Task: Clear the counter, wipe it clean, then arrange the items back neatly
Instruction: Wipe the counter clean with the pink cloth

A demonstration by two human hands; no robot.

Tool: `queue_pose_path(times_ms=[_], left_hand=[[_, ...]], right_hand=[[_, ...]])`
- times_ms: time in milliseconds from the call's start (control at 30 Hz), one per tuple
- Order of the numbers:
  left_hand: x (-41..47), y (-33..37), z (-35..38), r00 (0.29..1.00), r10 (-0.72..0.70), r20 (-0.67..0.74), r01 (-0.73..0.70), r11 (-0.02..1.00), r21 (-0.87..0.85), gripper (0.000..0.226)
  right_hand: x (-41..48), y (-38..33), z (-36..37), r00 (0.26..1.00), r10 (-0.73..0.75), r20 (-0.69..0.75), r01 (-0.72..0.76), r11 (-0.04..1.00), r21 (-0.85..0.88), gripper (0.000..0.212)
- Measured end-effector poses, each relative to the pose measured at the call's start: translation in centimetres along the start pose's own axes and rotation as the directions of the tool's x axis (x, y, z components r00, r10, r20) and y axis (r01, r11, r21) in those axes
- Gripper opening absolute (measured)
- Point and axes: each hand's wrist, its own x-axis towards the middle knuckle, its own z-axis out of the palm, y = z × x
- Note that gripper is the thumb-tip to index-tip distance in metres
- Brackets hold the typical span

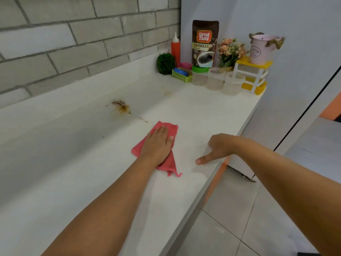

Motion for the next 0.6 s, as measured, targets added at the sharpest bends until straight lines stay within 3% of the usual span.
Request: queue_pose_path(times_ms=[100,200,333,400,533,600], left_hand=[[-4.3,2.0,1.0,0.990,0.137,0.022,-0.137,0.991,-0.011,0.052],[-6.3,0.4,0.6,0.994,0.109,0.015,-0.109,0.994,-0.016,0.053],[-2.7,-5.0,-1.2,0.986,-0.157,-0.061,0.157,0.988,-0.002,0.056],[-0.2,-6.7,-1.6,0.970,-0.239,-0.054,0.240,0.971,0.019,0.055],[4.7,-5.1,-1.1,0.953,-0.297,-0.060,0.299,0.953,0.036,0.055],[5.8,-2.3,-0.4,0.964,-0.262,-0.049,0.264,0.964,0.029,0.055]], right_hand=[[0.3,1.7,-1.7,0.987,-0.003,-0.160,0.017,0.996,0.086,0.066],[1.8,3.5,-2.4,0.950,0.067,-0.306,-0.018,0.987,0.161,0.044],[4.0,5.0,-1.8,0.954,0.154,-0.259,-0.120,0.983,0.142,0.045],[4.3,5.4,-2.1,0.947,0.197,-0.255,-0.143,0.966,0.215,0.047],[5.5,5.9,-2.2,0.957,0.154,-0.247,-0.090,0.963,0.252,0.045],[6.0,6.7,-2.3,0.964,0.134,-0.231,-0.078,0.969,0.235,0.042]])
